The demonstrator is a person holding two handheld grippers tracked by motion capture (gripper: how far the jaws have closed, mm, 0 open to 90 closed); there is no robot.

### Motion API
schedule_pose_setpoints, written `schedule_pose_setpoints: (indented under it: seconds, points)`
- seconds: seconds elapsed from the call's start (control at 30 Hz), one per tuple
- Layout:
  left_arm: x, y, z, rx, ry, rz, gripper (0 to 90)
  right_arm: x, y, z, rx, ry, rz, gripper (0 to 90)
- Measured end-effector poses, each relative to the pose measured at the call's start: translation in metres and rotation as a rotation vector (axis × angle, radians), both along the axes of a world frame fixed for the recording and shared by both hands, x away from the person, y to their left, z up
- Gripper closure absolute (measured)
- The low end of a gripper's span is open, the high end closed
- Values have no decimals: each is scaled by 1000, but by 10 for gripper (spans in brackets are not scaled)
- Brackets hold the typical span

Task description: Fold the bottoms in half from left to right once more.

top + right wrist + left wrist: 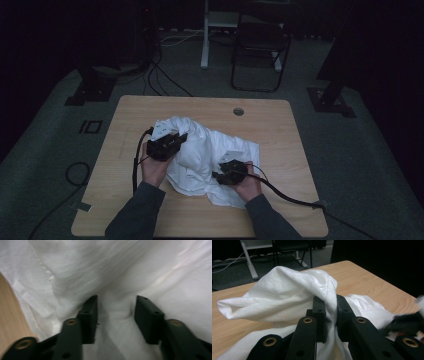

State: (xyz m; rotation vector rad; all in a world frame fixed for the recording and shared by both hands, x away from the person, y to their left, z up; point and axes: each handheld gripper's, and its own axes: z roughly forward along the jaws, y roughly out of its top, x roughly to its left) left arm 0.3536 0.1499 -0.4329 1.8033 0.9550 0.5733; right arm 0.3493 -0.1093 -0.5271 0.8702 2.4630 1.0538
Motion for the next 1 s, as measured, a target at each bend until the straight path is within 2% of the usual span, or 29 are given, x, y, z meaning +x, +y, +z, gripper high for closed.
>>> schedule_pose_setpoints:
  seconds: [0.03,0.07,0.1,0.13,0.2,0.27,0.4,0.5,0.53,0.57,0.6,0.63,0.67,0.7,0.73,0.8,0.83,0.87,0.9,0.93,1.0]
  points:
    - [0,0,0,4,-1,1,814,-1,-9,3,27,-8,-28,518]
    - [0,0,0,7,-1,2,814,-1,-9,3,27,-8,-28,518]
    - [-1,1,0,10,0,1,814,0,-27,2,51,8,-93,510]
    - [-1,1,0,8,1,1,814,0,-27,2,51,8,-93,510]
    - [-2,1,1,7,-3,1,814,2,-36,-7,66,53,-131,502]
    - [-4,-1,3,14,-8,-4,814,3,-33,-18,45,67,-134,501]
    - [-7,-4,8,33,-27,-7,814,10,-19,-22,57,75,-114,528]
    - [-8,-7,11,39,-35,-8,813,15,-4,-24,82,79,-67,539]
    - [-8,-8,11,50,-39,-6,813,18,4,-23,87,100,-32,534]
    - [-7,-9,10,58,-42,-4,813,18,4,-23,87,100,-32,534]
    - [-7,-10,9,61,-40,-2,813,17,5,-19,74,95,-7,520]
    - [-6,-10,8,59,-36,-2,813,15,2,-14,70,69,7,509]
    - [-6,-10,6,59,-31,-6,813,11,-4,-9,87,46,8,513]
    - [-6,-10,5,63,-32,-6,813,8,-14,-2,110,25,-19,512]
    - [-7,-10,4,67,-30,-4,813,5,-26,2,112,3,-68,508]
    - [-8,-10,5,64,-33,-1,813,6,-42,1,93,11,-143,484]
    - [-8,-10,5,64,-33,-1,813,6,-42,1,93,11,-143,484]
    - [-8,-10,6,58,-30,-4,813,7,-48,-4,80,32,-168,484]
    - [-8,-10,7,57,-26,-9,813,10,-51,-14,73,78,-173,488]
    - [-9,-11,7,56,-26,-12,813,11,-48,-20,64,99,-168,490]
    - [-10,-13,8,59,-30,-15,813,14,-39,-30,27,107,-165,487]
